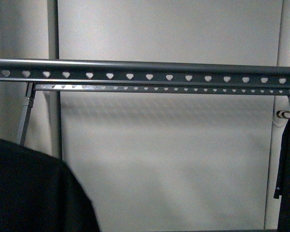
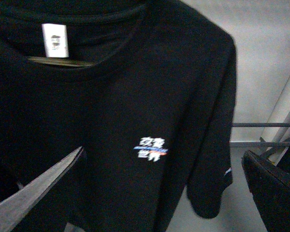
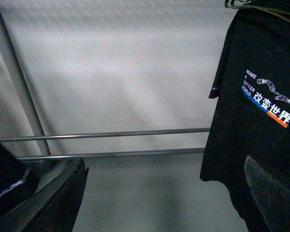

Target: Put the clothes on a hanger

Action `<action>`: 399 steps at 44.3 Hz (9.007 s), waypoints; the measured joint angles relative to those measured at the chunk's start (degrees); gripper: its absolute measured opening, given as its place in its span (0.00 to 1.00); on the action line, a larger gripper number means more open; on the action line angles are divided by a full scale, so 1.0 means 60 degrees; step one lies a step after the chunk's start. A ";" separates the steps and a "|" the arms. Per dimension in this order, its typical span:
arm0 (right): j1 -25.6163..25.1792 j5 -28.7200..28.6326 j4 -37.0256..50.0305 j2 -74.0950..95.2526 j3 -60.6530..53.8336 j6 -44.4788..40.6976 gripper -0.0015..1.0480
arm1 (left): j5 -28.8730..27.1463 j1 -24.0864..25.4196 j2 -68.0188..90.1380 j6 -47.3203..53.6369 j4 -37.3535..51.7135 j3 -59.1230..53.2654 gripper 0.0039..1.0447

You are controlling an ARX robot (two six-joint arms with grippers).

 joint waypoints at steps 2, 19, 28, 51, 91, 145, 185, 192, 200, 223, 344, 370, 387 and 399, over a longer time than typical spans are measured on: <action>0.0000 0.0000 0.0000 0.0000 0.0000 0.0004 0.93 | 0.0000 0.0000 0.0000 0.0000 0.0000 0.0000 0.94; -0.0004 -0.0015 0.0000 0.0000 0.0000 -0.0004 0.93 | 0.2881 0.0780 0.1497 0.0681 0.0397 0.0342 0.94; -0.0004 -0.0018 0.0000 0.0000 0.0000 0.0000 0.93 | 0.0142 0.1563 0.7144 -0.1337 0.1406 0.3636 0.94; -0.0004 -0.0022 0.0000 0.0000 0.0000 0.0000 0.93 | -0.2663 0.2102 1.3296 -0.5992 0.1038 0.8819 0.94; -0.0004 -0.0022 0.0000 0.0000 0.0000 0.0000 0.93 | 0.2459 0.0900 1.0663 -0.3519 -0.0652 0.7530 0.04; -0.0004 -0.0018 0.0000 0.0000 0.0000 0.0000 0.93 | 0.7045 -0.1147 1.3296 1.3715 -0.1494 1.0047 0.04; 0.0514 -0.5428 -0.0058 1.1635 0.8116 -1.2735 0.93 | 0.7016 -0.1137 1.3311 1.3792 -0.1494 1.0047 0.04; 0.0692 -0.5136 0.0109 1.2750 0.9122 -1.2637 0.93 | 0.7016 -0.1137 1.3311 1.3803 -0.1494 1.0047 0.04; 0.0903 -0.4677 0.0532 1.4243 1.0142 -1.2247 0.93 | 0.7027 -0.1137 1.3311 1.3865 -0.1494 1.0047 0.04; 0.1151 -0.4368 0.1647 1.5682 1.0932 -1.1234 0.45 | 0.7009 -0.1137 1.3311 1.3905 -0.1494 1.0047 0.04; 0.0798 -0.1647 -0.3603 1.9081 1.8079 0.3821 0.03 | 0.0000 -0.0029 0.4309 -0.0022 0.4153 0.0073 0.03; 0.0528 -0.0499 0.2346 1.5755 1.2112 0.2455 0.59 | 0.0000 -0.0029 0.2277 -0.0004 0.2342 0.0000 0.03; 0.1654 0.1461 0.2371 0.7122 0.6255 0.0419 0.81 | 0.0011 -0.0029 0.0729 0.0004 0.0499 0.0000 0.03; 0.1519 0.1468 0.0131 0.3020 0.2841 0.0062 0.29 | 0.0004 -0.0029 -0.0004 0.0000 0.0015 0.0000 0.03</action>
